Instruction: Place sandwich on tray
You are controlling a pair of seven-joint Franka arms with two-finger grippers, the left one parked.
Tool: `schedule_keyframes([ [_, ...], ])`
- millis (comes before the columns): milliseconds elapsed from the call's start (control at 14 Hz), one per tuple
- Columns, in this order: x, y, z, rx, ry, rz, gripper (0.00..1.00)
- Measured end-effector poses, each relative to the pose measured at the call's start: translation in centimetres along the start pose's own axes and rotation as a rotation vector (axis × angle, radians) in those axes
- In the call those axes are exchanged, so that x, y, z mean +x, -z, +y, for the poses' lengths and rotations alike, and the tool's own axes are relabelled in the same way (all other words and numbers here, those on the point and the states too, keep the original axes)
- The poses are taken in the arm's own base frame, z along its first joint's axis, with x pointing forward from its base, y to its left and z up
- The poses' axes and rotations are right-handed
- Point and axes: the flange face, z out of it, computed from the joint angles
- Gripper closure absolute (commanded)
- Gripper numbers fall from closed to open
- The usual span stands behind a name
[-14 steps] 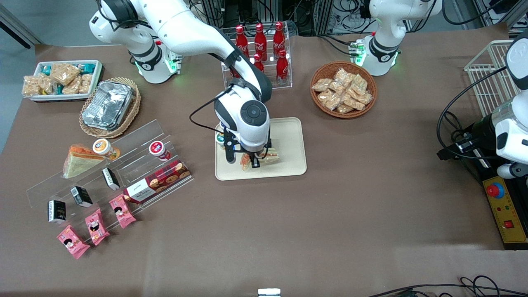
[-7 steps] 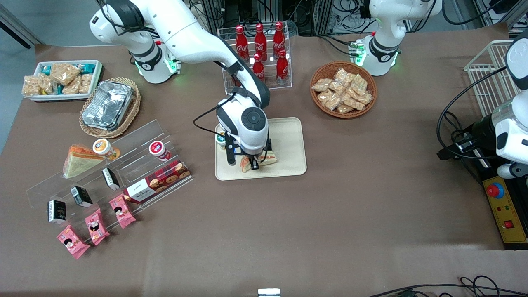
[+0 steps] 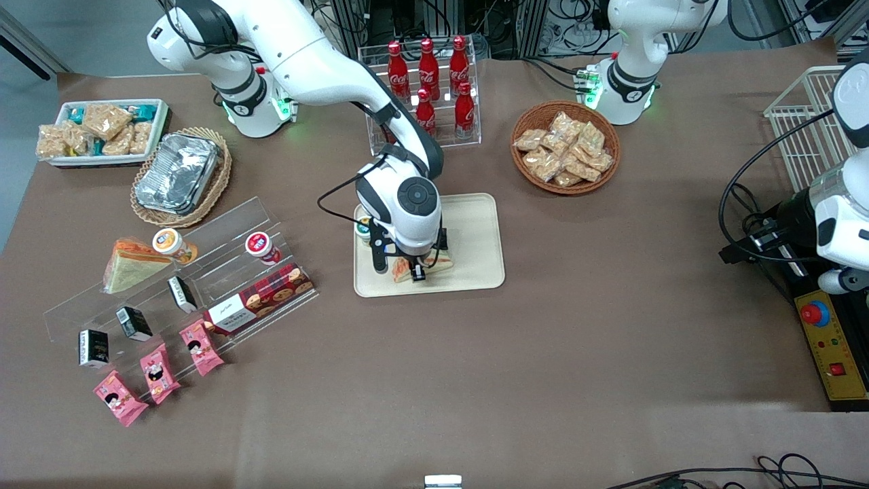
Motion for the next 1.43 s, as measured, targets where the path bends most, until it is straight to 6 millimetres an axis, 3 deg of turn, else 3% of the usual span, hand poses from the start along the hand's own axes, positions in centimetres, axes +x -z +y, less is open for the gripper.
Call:
schedule_keyframes([
  [214, -0.1, 0.3, -0.1, 0.006, 0.000, -0.005, 0.00],
  [429, -0.1, 2.0, -0.5, 0.028, -0.004, -0.023, 0.00],
  [643, 0.4, 5.6, -1.0, 0.053, -0.015, -0.049, 0.00],
  [786, 1.6, 9.6, -1.4, 0.060, -0.031, -0.065, 0.00],
  [1000, 5.6, 16.7, -2.4, 0.076, -0.012, -0.099, 0.00],
  [1143, 9.6, 20.6, -2.6, 0.045, 0.089, -0.094, 0.00],
  [1429, 16.8, 25.9, -1.9, -0.024, 0.459, -0.093, 0.00],
])
